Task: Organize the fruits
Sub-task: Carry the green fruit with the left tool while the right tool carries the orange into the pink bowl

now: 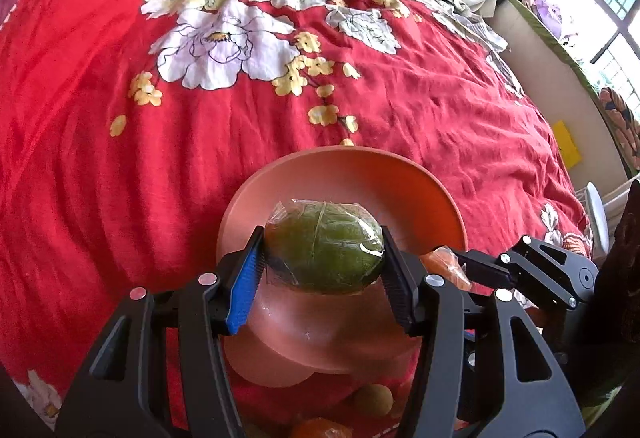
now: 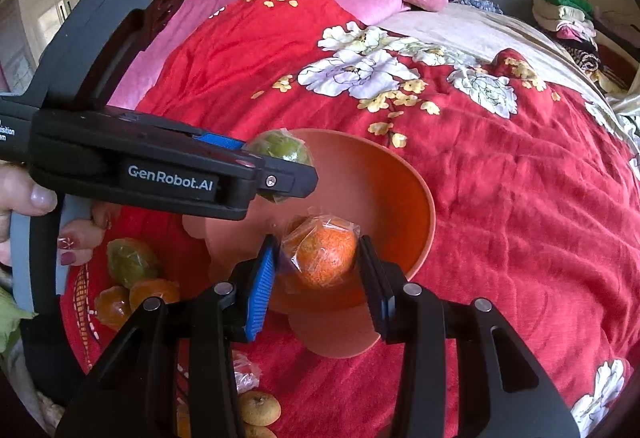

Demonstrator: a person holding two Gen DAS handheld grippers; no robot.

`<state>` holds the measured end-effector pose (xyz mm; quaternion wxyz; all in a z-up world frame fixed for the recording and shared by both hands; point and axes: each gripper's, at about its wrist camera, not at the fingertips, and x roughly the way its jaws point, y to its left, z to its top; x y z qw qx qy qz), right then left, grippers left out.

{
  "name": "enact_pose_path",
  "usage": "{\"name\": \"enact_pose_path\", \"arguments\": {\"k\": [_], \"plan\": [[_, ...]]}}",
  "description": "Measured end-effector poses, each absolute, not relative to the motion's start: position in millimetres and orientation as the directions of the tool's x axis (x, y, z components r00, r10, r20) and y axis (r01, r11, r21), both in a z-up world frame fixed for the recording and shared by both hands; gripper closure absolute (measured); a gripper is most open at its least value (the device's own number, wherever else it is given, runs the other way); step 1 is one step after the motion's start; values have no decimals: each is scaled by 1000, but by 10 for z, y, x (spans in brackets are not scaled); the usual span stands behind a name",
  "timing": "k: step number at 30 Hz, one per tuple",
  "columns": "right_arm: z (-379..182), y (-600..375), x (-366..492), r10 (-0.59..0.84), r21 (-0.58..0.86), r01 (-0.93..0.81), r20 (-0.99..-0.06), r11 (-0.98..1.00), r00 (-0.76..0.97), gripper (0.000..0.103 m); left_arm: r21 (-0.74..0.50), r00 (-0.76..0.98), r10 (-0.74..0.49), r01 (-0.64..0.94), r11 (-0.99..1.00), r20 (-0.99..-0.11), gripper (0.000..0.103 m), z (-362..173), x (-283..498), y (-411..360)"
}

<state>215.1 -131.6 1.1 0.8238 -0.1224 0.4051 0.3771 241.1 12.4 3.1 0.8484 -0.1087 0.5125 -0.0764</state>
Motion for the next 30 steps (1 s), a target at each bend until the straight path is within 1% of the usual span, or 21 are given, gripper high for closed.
{"name": "enact_pose_path", "arguments": {"k": [20, 25, 27, 30], "plan": [[-67, -1304, 2159, 516, 118, -721, -776, 683, 363, 62, -258, 441, -236, 10, 966, -866, 56, -69, 2440, 112], [-47, -1325, 2154, 522, 125, -717, -771, 686, 365, 59, -259, 440, -236, 8, 966, -866, 56, -72, 2439, 118], [-32, -1336, 2150, 524, 126, -716, -769, 686, 367, 56, -257, 440, -235, 8, 966, -867, 56, -73, 2439, 116], [-12, -1345, 2136, 531, 129, -719, -764, 683, 367, 56, -257, 442, -233, 7, 966, -866, 55, -68, 2444, 110]]}}
